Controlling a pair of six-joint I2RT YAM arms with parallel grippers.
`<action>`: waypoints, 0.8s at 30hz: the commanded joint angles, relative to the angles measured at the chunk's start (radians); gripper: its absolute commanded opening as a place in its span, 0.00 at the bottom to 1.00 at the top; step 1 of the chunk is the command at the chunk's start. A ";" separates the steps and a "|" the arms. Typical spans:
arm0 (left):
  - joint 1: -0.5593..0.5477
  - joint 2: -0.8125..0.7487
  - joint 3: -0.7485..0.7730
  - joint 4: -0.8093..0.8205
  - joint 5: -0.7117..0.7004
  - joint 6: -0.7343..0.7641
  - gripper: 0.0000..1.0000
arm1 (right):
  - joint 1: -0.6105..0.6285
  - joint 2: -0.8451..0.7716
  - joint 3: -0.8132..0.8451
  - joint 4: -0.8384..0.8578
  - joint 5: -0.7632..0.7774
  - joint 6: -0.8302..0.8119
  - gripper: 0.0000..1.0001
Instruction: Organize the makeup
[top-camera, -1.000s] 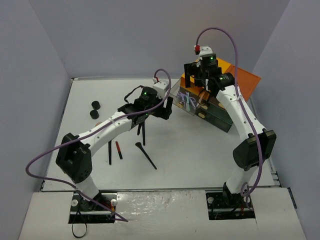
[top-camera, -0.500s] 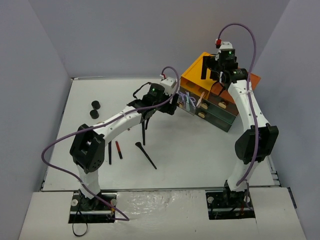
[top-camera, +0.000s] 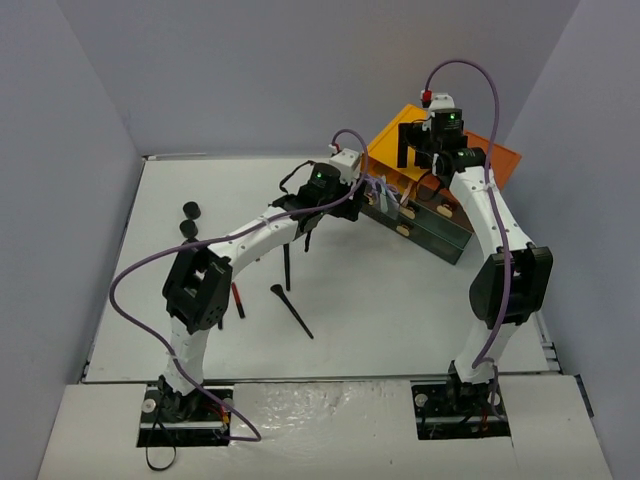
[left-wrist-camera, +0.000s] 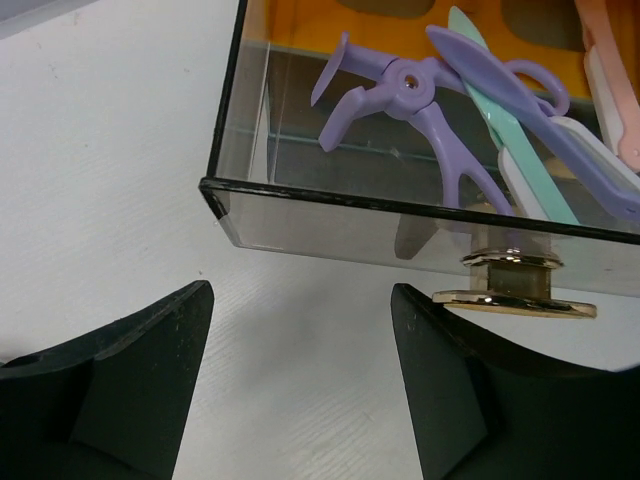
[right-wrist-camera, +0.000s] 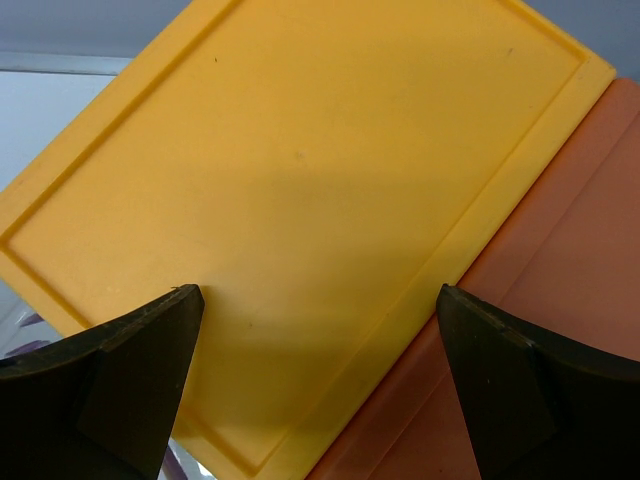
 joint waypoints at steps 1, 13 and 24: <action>-0.004 0.033 0.117 0.130 -0.035 -0.049 0.73 | 0.009 -0.044 -0.058 -0.063 -0.033 0.020 1.00; -0.003 0.167 0.300 0.168 -0.058 -0.139 0.74 | 0.011 -0.080 -0.102 -0.064 -0.027 0.029 1.00; -0.001 0.145 0.306 0.162 -0.050 -0.192 0.75 | 0.009 -0.087 -0.095 -0.064 -0.031 0.032 1.00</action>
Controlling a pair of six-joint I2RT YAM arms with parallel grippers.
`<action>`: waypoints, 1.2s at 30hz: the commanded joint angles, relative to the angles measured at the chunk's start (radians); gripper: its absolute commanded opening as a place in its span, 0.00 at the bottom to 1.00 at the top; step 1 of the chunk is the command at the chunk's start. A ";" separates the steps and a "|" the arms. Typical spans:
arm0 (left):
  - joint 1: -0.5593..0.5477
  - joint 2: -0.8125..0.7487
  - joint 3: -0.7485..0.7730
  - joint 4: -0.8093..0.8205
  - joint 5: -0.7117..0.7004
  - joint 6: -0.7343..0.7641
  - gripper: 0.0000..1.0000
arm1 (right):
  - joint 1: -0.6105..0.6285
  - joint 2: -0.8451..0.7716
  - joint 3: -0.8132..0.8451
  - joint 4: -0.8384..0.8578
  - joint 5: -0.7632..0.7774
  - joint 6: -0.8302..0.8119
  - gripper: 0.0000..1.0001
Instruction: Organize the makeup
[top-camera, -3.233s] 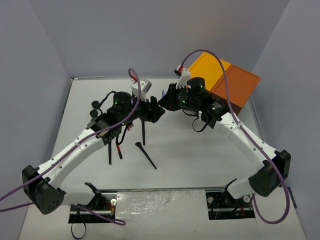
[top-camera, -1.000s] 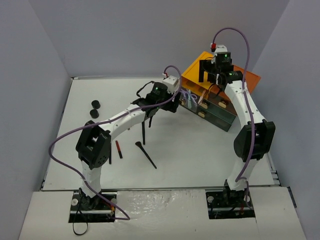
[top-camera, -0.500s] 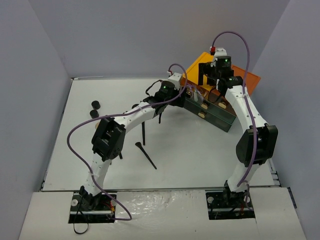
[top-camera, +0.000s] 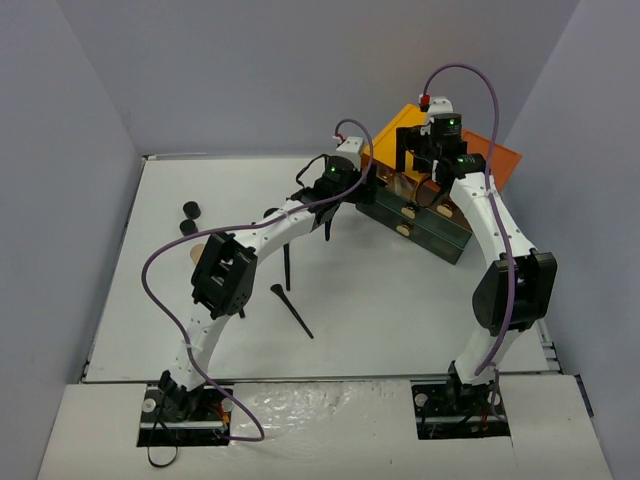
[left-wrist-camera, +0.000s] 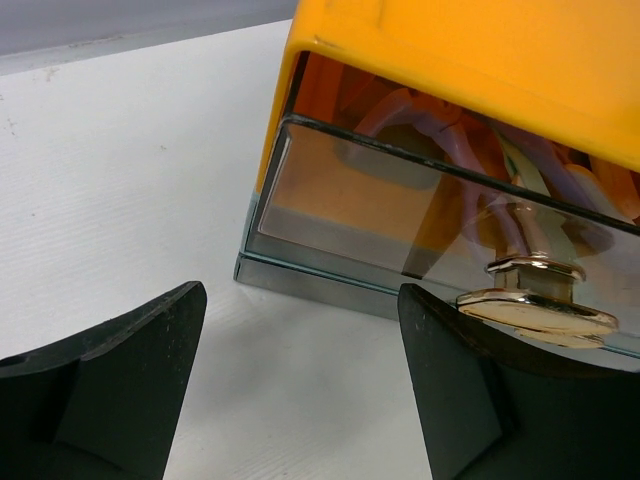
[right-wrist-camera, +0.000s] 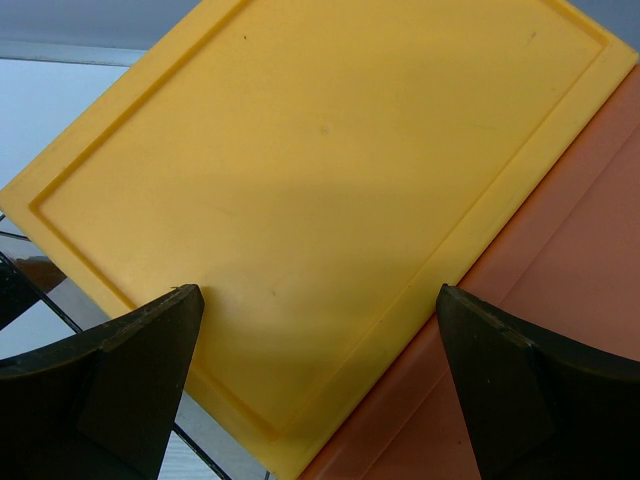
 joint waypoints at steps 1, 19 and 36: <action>0.000 -0.082 0.061 0.072 -0.001 -0.034 0.75 | 0.003 -0.034 -0.021 -0.098 -0.019 0.032 1.00; 0.003 -0.067 0.131 0.066 -0.003 0.031 0.75 | 0.003 -0.046 -0.023 -0.098 -0.030 0.032 1.00; 0.006 -0.524 -0.231 -0.119 -0.101 0.128 0.95 | 0.003 -0.402 -0.172 -0.107 0.214 0.211 0.96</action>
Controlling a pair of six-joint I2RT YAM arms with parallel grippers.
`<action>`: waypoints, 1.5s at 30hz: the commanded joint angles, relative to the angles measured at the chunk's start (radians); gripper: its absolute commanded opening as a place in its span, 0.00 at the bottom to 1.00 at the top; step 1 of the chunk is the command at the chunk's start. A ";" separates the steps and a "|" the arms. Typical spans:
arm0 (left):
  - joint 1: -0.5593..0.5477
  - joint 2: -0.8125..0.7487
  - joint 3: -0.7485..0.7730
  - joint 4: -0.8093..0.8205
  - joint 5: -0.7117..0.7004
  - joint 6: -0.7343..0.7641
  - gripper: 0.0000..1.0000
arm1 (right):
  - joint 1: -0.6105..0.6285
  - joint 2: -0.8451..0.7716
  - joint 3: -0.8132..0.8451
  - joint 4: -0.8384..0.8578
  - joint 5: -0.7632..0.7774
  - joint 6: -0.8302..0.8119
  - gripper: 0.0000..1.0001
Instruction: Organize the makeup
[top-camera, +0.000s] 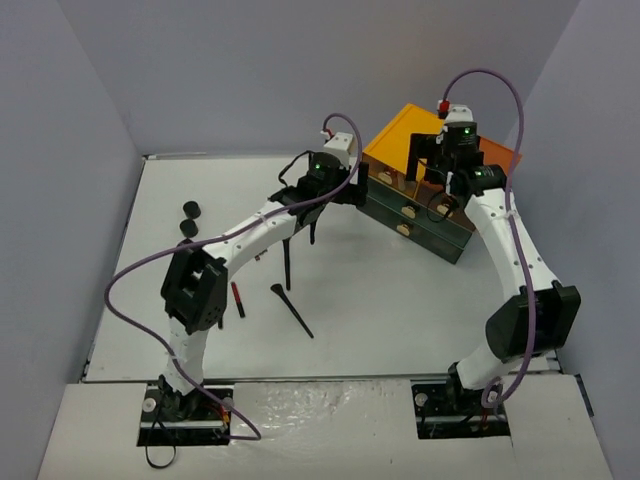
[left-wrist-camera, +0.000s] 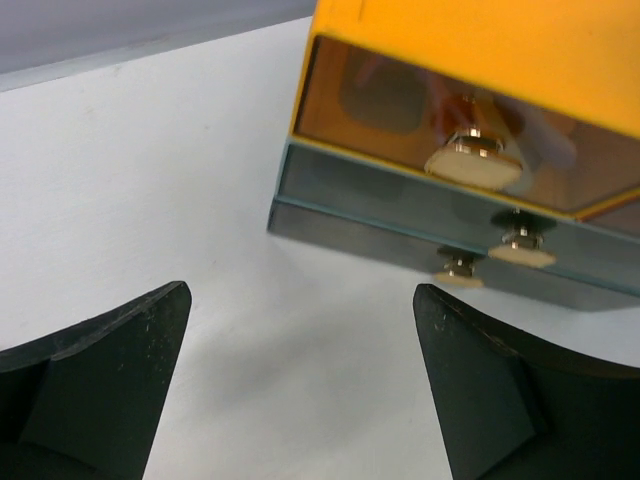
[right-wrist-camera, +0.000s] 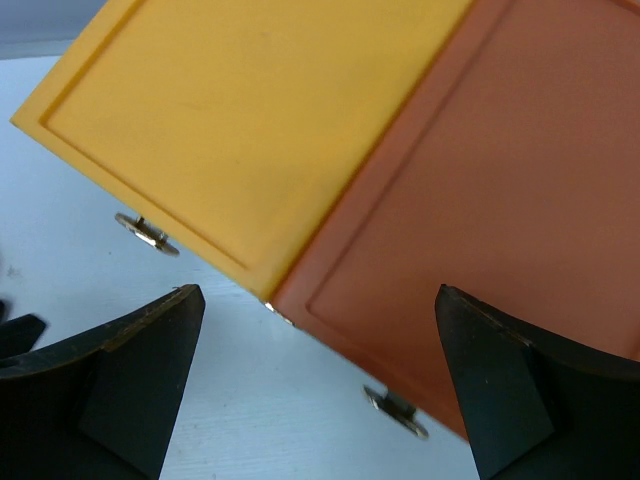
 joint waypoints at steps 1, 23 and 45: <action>0.011 -0.284 -0.063 -0.075 -0.096 0.075 0.97 | 0.001 -0.213 -0.083 0.009 0.155 0.143 0.94; 0.342 -1.101 -0.824 -0.455 -0.300 0.063 0.97 | 0.099 -0.177 -0.324 0.015 0.376 0.424 0.84; 0.344 -1.158 -0.874 -0.437 -0.358 0.111 0.97 | 0.078 -0.090 -0.296 0.076 0.469 0.391 0.62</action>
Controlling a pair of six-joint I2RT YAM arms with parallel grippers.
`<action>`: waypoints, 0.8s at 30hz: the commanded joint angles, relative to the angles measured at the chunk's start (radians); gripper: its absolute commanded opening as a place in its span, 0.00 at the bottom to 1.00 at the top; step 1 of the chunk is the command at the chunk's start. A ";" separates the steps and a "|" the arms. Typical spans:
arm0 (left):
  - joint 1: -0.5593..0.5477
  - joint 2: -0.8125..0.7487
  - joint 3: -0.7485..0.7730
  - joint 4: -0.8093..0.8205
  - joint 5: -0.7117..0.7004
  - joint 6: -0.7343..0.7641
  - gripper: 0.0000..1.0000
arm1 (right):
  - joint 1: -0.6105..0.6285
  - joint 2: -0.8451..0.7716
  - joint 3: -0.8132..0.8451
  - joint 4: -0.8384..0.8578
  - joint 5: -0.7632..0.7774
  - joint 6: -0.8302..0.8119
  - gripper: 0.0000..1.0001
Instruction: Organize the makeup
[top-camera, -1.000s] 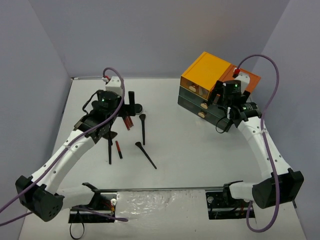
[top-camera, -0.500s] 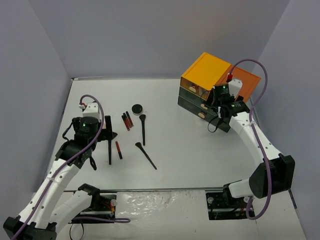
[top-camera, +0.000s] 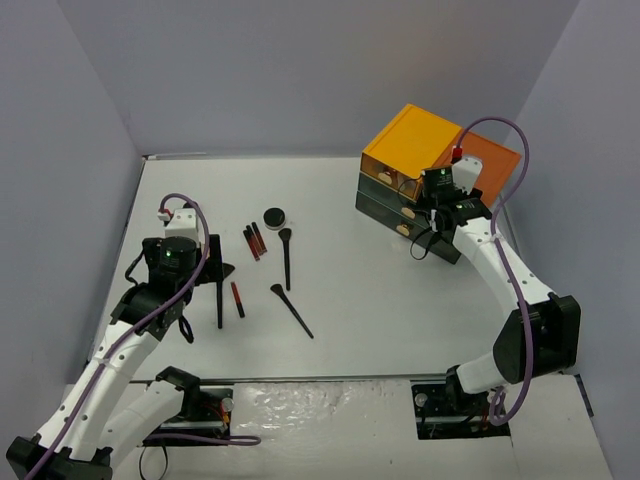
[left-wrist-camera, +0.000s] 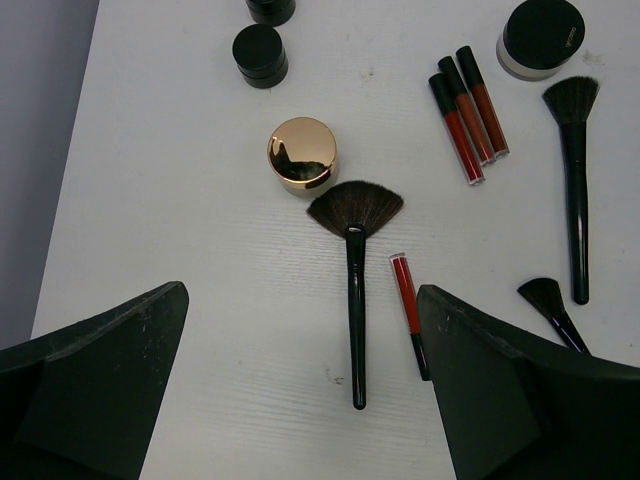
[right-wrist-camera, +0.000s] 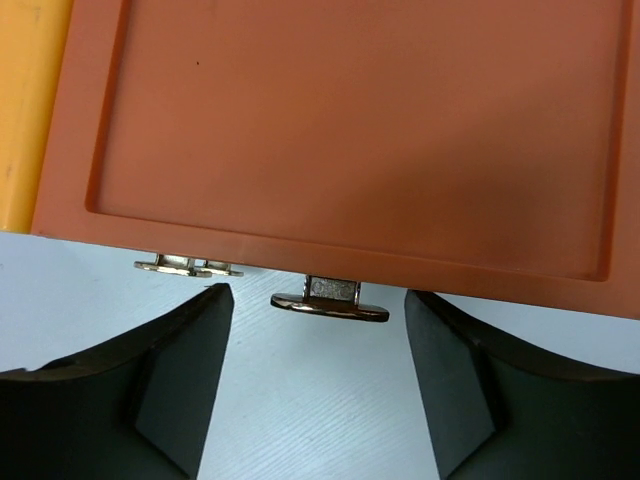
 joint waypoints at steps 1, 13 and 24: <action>0.008 0.003 0.017 0.056 -0.026 0.021 0.97 | -0.004 0.007 0.037 0.068 0.060 0.001 0.59; 0.008 0.002 0.015 0.067 -0.022 0.026 0.97 | 0.099 -0.079 -0.025 0.046 0.041 0.036 0.13; 0.008 0.008 0.015 0.065 -0.019 0.027 0.97 | 0.236 -0.210 -0.132 -0.057 0.005 0.160 0.40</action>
